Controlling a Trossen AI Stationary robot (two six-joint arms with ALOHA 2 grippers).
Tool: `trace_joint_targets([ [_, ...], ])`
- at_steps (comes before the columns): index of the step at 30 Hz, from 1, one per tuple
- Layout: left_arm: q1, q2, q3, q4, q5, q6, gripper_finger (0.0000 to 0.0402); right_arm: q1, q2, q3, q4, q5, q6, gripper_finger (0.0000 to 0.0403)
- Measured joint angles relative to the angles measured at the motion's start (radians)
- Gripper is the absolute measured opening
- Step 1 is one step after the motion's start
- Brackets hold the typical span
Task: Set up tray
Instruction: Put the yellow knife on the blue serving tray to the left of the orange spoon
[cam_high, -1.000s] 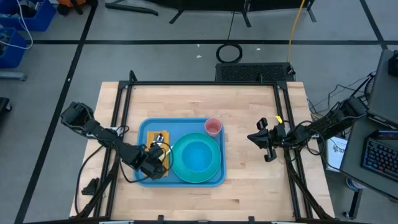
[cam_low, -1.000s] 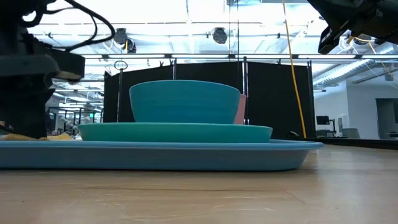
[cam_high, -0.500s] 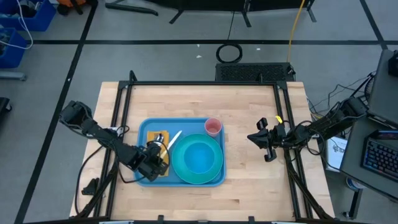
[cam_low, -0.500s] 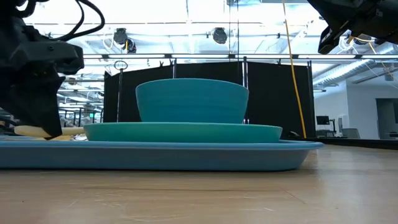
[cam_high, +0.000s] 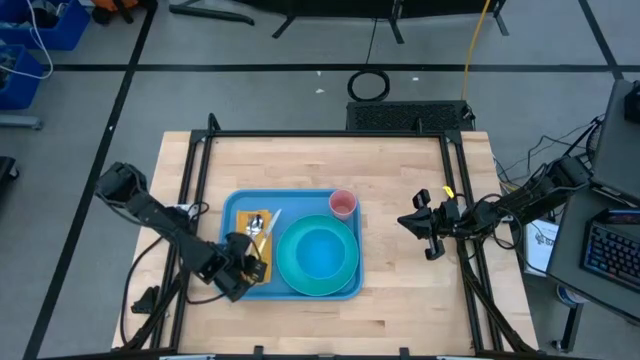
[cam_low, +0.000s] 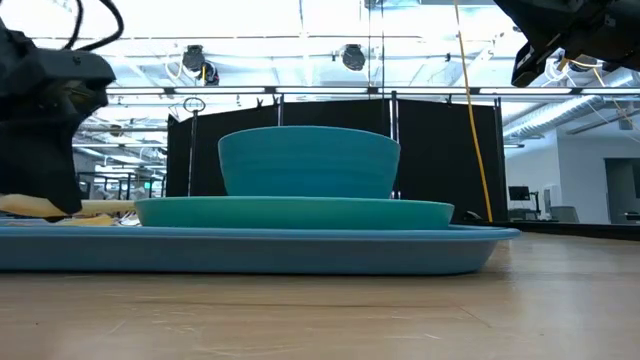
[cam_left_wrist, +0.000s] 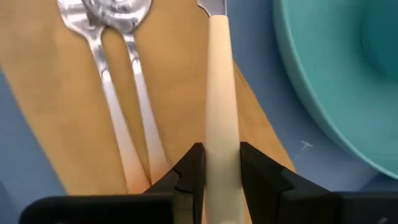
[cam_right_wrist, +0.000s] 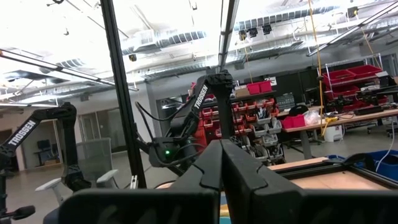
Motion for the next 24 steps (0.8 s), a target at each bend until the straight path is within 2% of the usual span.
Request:
trace_joint_targets([
  [8,-0.055,0.005,0.000,-0.008,-0.021,-0.266,0.0082,0.000,0.000,0.000,0.000,0.000,0.000,0.0000],
  [12,-0.059,0.006,0.000,-0.009,-0.030,-0.286,0.0082,0.000,0.000,0.000,0.000,0.000,0.000,0.0000],
  [19,-0.035,0.031,0.001,-0.017,0.052,-0.354,0.0082,0.000,0.000,0.000,-0.001,0.000,0.000,0.0000],
  [24,-0.025,0.065,0.002,0.019,0.071,-0.338,0.0082,0.000,0.000,0.000,-0.003,0.000,0.000,0.0000],
])
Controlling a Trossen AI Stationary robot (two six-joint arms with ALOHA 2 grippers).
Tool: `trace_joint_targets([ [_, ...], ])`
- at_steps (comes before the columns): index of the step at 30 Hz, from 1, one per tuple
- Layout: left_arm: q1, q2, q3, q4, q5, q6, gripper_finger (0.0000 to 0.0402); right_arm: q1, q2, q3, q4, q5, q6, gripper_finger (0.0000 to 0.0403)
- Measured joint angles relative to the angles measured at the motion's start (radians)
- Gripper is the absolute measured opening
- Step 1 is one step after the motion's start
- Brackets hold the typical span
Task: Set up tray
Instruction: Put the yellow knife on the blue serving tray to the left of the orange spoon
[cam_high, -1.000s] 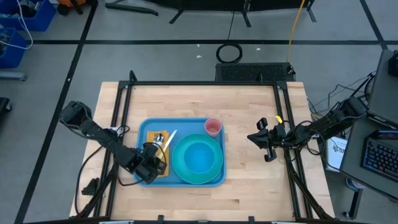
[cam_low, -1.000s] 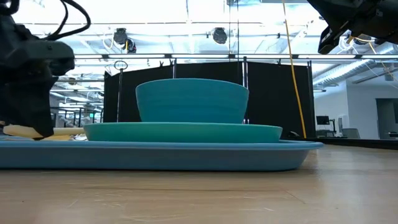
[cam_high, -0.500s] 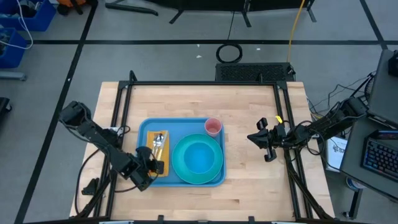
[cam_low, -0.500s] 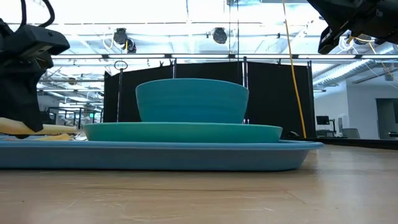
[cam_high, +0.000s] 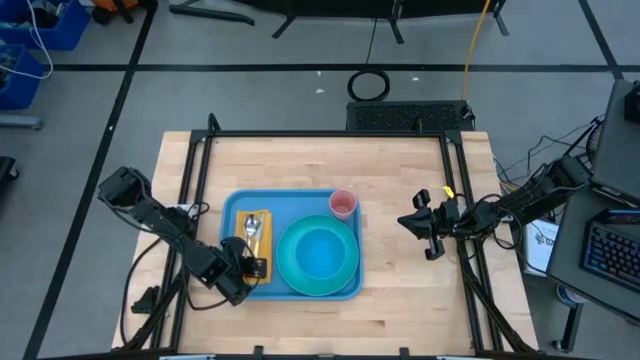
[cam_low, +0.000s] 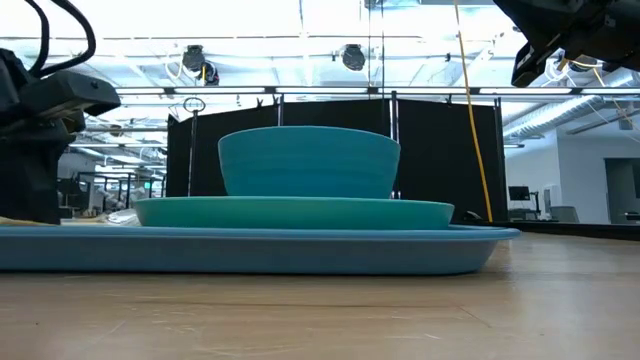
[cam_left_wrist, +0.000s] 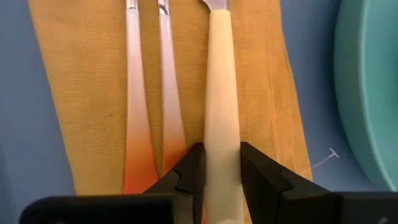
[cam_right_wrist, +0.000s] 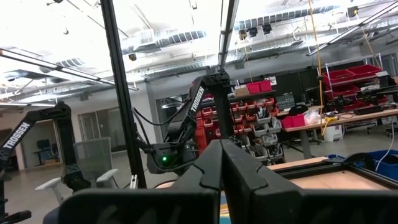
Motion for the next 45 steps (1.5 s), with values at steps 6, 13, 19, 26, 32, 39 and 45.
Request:
trace_joint_targets([
  [6,0.016,0.002,0.000,0.019,0.010,0.004,0.0104,0.000,0.000,0.000,-0.002,0.000,0.000,0.0000],
  [13,0.012,0.004,-0.002,0.076,-0.032,0.046,0.0103,0.000,0.000,0.000,-0.002,0.000,0.000,0.0000],
  [19,0.009,0.004,-0.002,0.138,-0.071,0.108,0.0102,0.000,0.000,0.000,-0.002,0.000,0.000,0.0000],
  [26,0.003,0.004,-0.002,0.107,-0.071,0.087,0.0102,0.000,0.000,0.000,-0.002,0.000,0.000,0.0000],
  [32,0.003,0.004,-0.002,0.103,-0.088,0.026,0.0100,0.000,0.000,0.000,-0.002,0.000,0.000,0.0000],
  [39,0.003,0.004,-0.002,0.099,-0.093,0.025,0.0119,0.000,0.000,0.000,-0.002,0.000,0.000,0.0000],
  [45,0.003,0.004,-0.002,0.078,-0.067,0.013,0.0101,0.000,0.000,0.000,-0.002,0.000,0.000,0.0000],
])
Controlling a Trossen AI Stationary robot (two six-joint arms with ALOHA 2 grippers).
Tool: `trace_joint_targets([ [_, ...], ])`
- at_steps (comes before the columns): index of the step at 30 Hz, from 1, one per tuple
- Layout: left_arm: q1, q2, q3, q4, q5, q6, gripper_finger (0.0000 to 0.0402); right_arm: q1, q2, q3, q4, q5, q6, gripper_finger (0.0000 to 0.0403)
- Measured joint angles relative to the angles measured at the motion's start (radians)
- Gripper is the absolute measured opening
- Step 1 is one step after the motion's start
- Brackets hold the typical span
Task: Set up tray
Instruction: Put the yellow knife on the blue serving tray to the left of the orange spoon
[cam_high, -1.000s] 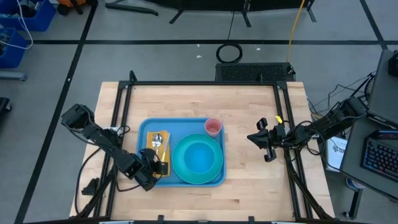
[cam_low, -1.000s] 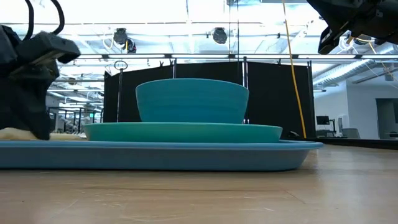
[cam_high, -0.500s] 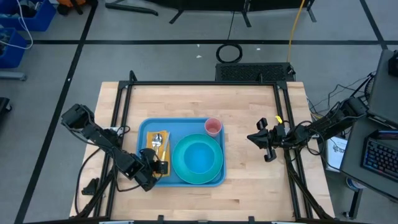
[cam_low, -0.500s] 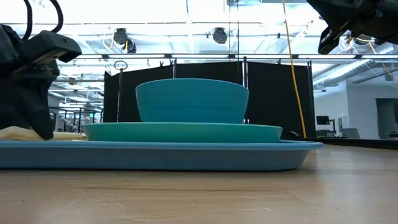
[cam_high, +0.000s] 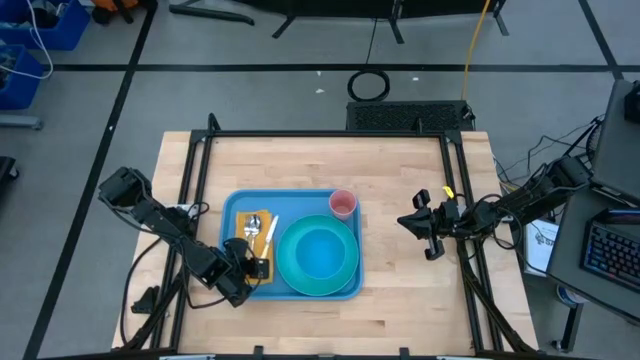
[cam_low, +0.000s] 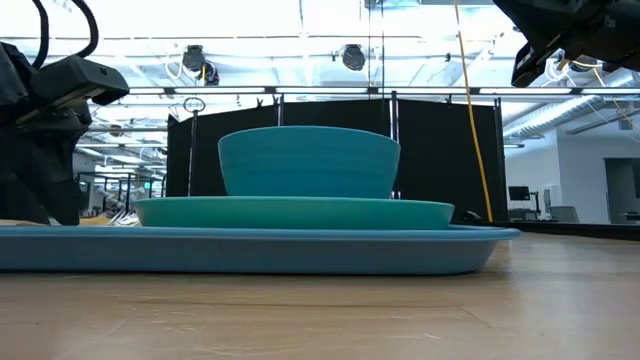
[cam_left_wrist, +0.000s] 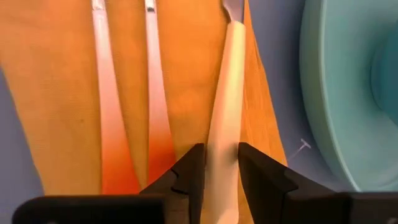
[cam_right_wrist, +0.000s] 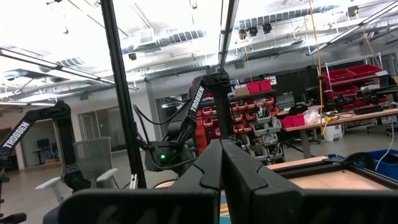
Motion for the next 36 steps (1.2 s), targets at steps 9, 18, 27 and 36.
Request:
trace_joint_targets([
  [9,0.000,-0.001,0.000,0.009,0.024,0.049,0.0104,0.000,0.000,0.000,0.000,0.000,0.000,0.0000],
  [18,0.003,-0.001,0.000,0.008,-0.004,0.104,0.0113,0.000,0.000,0.000,0.000,0.000,0.000,0.0000],
  [27,0.000,-0.001,0.000,0.030,-0.004,0.107,0.0113,0.000,0.000,0.000,0.000,0.000,0.000,0.0000],
  [36,-0.004,-0.003,0.042,-0.061,-0.020,0.122,0.0113,0.000,0.000,0.000,0.000,0.000,0.000,0.0000],
])
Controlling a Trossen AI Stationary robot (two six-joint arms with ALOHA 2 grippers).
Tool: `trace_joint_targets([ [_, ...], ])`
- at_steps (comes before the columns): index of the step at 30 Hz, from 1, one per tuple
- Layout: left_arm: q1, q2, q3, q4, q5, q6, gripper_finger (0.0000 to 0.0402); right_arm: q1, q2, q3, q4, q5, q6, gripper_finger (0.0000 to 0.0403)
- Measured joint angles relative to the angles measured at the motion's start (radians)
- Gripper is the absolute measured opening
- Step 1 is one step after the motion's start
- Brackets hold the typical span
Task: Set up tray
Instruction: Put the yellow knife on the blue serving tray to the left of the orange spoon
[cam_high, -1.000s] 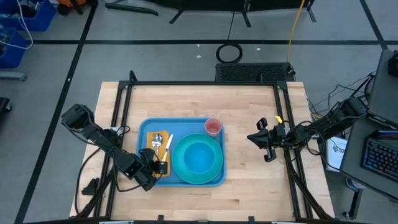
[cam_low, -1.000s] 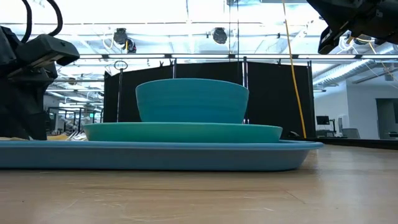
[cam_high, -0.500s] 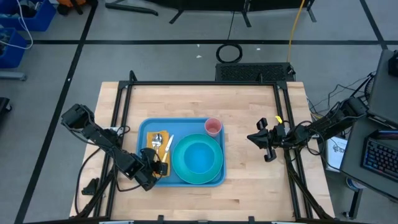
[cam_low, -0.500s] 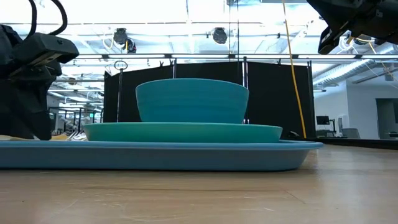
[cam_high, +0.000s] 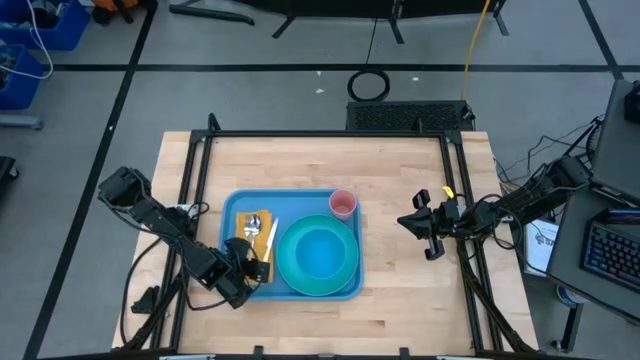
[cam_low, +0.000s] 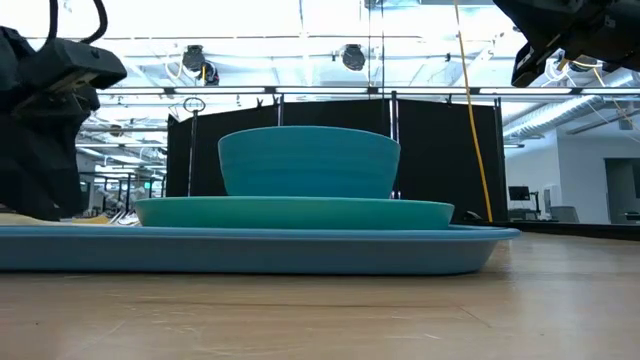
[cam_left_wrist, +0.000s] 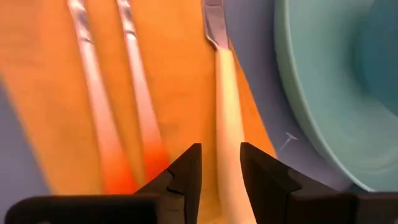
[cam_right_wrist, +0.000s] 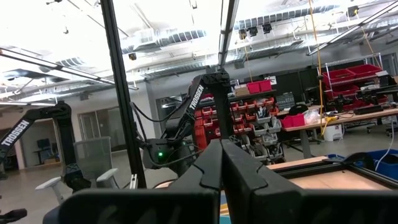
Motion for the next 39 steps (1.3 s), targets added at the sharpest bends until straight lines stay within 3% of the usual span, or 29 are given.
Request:
trace_joint_targets([
  [5,0.000,0.000,0.064,-0.119,-0.014,0.017,0.0113,0.000,0.000,0.000,0.000,0.000,0.000,0.0000],
  [8,0.006,0.000,0.081,-0.121,-0.055,0.083,0.0113,0.000,0.000,0.000,0.000,0.000,0.000,0.0000],
  [19,0.056,0.058,0.080,-0.106,0.005,0.175,0.0113,0.000,0.000,0.000,0.000,0.000,0.000,0.0000],
  [27,0.064,0.087,0.122,-0.093,-0.039,0.252,0.0113,0.000,0.000,0.000,-0.006,0.000,0.000,0.0000],
  [39,0.089,0.087,0.126,-0.111,-0.009,0.293,0.0113,0.000,0.000,0.000,-0.023,0.000,0.000,0.0000],
])
